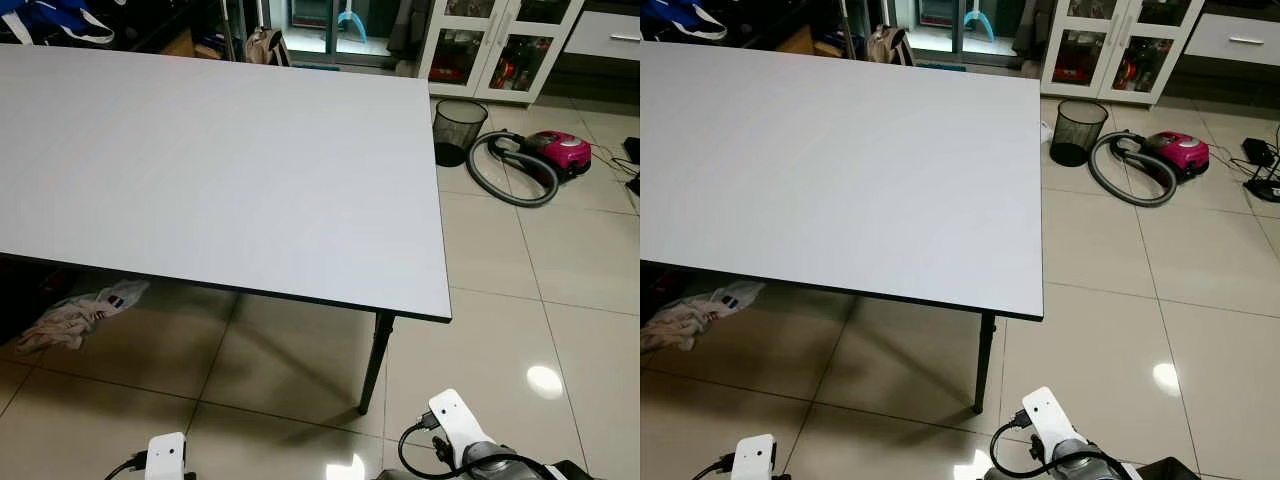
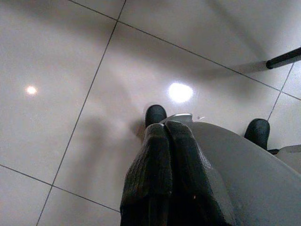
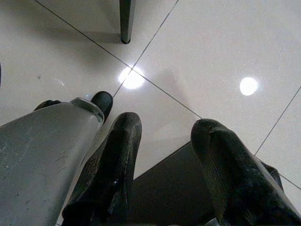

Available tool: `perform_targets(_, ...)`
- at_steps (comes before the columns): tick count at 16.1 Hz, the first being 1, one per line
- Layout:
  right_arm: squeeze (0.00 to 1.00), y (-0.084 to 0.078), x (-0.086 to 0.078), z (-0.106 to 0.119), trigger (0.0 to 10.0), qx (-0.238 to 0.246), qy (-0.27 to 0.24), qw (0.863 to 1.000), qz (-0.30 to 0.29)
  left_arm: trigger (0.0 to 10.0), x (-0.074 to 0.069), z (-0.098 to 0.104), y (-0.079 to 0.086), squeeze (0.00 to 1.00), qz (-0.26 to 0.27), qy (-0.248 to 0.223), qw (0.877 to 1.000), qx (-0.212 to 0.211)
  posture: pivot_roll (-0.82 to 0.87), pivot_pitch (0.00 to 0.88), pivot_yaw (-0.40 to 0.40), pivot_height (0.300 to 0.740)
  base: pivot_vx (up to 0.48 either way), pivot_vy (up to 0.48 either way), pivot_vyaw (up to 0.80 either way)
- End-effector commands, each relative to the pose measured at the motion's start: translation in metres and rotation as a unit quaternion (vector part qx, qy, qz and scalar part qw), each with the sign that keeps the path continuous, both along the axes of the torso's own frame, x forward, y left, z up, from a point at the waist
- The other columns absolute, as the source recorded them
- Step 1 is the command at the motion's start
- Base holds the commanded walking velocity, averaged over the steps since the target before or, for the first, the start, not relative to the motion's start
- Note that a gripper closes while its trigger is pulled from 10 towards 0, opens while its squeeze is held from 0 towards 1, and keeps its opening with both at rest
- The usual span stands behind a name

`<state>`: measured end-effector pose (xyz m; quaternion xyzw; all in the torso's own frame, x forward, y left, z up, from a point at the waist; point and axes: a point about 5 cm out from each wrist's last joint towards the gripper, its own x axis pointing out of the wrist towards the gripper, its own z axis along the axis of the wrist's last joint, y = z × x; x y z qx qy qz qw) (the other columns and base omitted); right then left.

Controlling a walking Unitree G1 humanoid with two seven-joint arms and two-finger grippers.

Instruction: Setting the table

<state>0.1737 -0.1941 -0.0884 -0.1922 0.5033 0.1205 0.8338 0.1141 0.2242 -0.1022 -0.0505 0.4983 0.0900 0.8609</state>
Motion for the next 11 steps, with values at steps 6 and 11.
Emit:
perform_targets(6, 0.00, 0.005, -0.002, -0.002, 10.0, 0.002, 0.001, 1.000, -0.001, 10.0, -0.006, -0.001, 0.004, 0.00, 0.014, 0.008, 1.000, 0.005, -0.10, 0.061, -0.010, 0.740, 0.000, 0.000, 0.00)
perform_targets(11, 0.00, 0.030, -0.003, -0.005, 10.0, 0.014, 0.001, 1.000, 0.006, 10.0, -0.006, -0.001, 0.004, 0.00, 0.016, 0.007, 1.000, 0.004, -0.10, 0.063, -0.008, 0.740, 0.000, 0.000, 0.00)
